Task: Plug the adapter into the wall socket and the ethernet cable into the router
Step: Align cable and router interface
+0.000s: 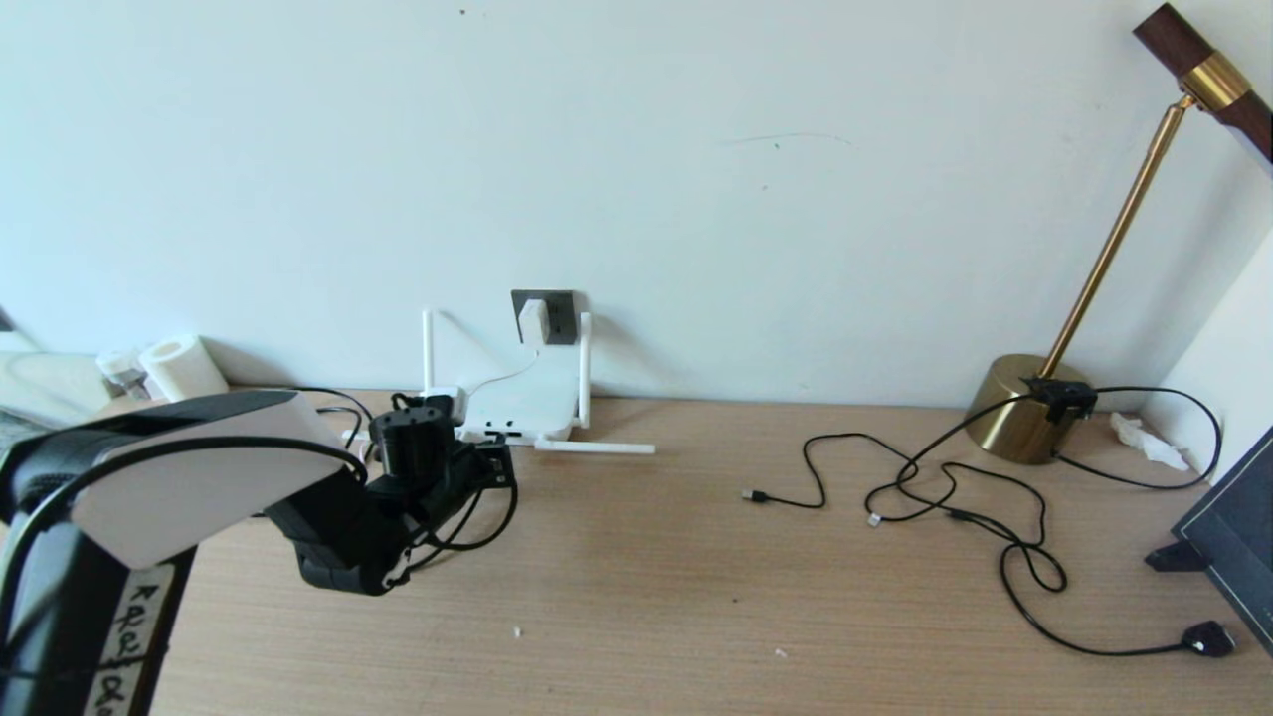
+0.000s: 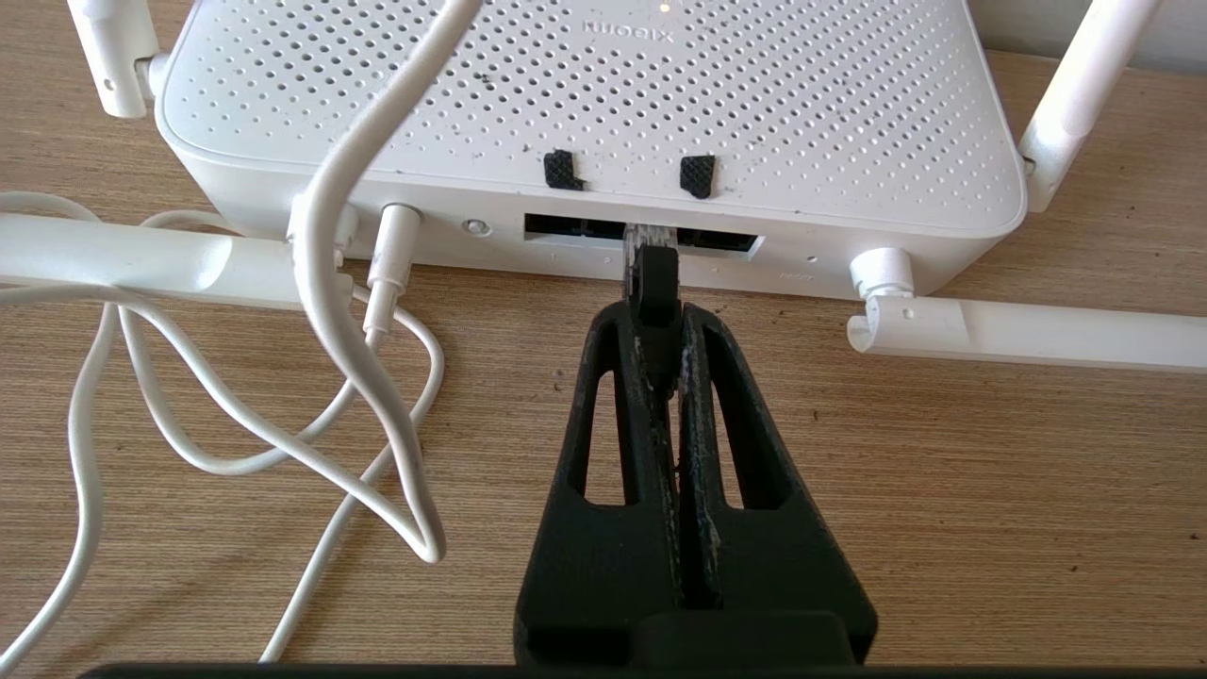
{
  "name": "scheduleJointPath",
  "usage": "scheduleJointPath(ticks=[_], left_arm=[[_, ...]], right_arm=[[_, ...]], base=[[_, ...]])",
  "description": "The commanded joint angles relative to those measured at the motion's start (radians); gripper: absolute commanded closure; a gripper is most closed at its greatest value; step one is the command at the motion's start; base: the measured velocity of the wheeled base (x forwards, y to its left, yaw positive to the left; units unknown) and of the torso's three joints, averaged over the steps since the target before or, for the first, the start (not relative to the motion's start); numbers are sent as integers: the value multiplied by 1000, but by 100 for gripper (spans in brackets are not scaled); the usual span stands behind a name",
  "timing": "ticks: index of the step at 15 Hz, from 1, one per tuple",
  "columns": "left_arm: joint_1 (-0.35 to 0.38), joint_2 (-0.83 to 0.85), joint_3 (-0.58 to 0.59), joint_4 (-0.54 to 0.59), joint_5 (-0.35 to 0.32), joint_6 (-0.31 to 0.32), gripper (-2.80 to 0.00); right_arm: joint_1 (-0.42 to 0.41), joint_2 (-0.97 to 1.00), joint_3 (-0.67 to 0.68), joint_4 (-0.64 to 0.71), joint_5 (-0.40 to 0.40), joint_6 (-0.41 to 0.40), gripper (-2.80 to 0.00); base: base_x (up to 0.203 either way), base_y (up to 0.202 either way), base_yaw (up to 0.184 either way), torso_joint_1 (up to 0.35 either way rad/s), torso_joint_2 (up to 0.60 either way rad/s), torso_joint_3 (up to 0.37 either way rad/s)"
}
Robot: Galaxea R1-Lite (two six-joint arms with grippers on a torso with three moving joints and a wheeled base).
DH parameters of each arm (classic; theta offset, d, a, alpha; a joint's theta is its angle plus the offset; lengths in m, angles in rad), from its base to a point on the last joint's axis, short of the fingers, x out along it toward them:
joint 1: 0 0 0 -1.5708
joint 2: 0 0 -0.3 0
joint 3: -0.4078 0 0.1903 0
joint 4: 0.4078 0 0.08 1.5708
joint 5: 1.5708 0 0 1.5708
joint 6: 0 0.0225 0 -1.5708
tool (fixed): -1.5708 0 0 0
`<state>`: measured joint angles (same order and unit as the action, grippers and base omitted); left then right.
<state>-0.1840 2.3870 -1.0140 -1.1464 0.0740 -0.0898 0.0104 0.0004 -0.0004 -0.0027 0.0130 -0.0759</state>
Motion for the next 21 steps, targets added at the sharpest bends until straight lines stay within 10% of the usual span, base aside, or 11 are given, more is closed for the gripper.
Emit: scheduleJointPath(ticks=[1,21], left_arm=[[3,1,-3,-12,1,-1,0],[-5,-33,77,-24,1,-1,0]], right_arm=[[0,0,-1,0,1,-1,0],[0,0,0,0,1,-1,0]], base=[[0,0,0,0,0,0],[0,0,0,0,0,0]])
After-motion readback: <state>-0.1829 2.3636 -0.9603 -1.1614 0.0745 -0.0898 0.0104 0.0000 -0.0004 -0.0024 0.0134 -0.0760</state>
